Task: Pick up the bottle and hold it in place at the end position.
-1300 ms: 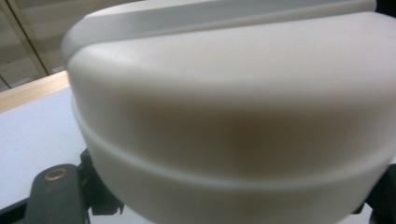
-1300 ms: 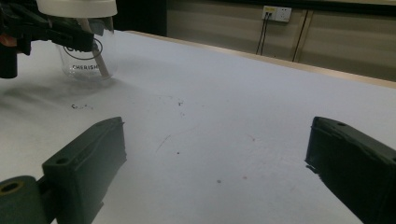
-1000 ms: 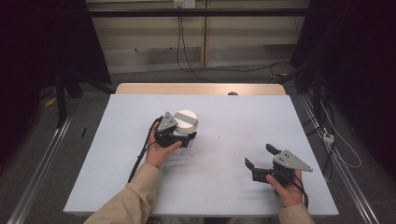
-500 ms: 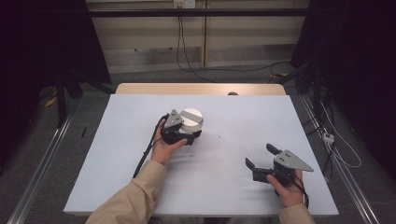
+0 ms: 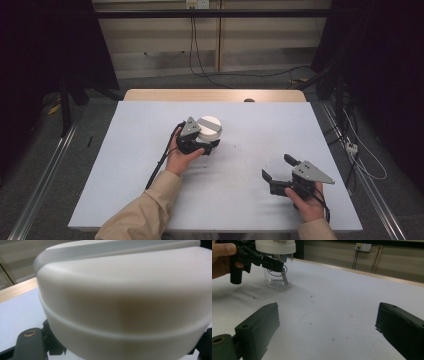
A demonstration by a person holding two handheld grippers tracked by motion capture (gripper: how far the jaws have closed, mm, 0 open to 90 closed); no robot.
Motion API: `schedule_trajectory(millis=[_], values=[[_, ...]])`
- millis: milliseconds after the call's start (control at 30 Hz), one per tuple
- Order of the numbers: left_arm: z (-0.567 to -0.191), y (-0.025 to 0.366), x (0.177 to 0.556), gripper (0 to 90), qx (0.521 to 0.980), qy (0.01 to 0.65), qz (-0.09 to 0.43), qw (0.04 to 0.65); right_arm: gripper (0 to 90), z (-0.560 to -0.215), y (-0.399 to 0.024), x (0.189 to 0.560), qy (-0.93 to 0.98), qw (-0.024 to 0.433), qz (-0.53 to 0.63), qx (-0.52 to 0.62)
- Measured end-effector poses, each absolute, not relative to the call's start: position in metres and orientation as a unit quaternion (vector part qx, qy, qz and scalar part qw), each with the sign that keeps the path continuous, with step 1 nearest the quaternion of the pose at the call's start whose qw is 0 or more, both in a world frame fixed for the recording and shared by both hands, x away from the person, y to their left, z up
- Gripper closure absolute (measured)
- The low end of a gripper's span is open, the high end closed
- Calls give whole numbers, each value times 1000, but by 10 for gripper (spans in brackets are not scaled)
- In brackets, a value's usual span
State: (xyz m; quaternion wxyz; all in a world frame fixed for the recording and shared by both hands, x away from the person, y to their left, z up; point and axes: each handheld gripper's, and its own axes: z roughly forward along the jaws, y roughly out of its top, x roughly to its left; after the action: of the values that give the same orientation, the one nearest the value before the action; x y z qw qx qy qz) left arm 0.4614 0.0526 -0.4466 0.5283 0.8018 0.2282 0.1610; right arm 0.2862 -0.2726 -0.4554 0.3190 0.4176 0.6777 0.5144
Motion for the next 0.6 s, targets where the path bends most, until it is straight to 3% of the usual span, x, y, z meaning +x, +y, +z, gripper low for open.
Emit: schedule_trajectory(millis=[600], values=[[-451, 41, 464, 185, 803, 225, 155, 530, 44, -456, -272, 286, 679, 316, 515, 416]])
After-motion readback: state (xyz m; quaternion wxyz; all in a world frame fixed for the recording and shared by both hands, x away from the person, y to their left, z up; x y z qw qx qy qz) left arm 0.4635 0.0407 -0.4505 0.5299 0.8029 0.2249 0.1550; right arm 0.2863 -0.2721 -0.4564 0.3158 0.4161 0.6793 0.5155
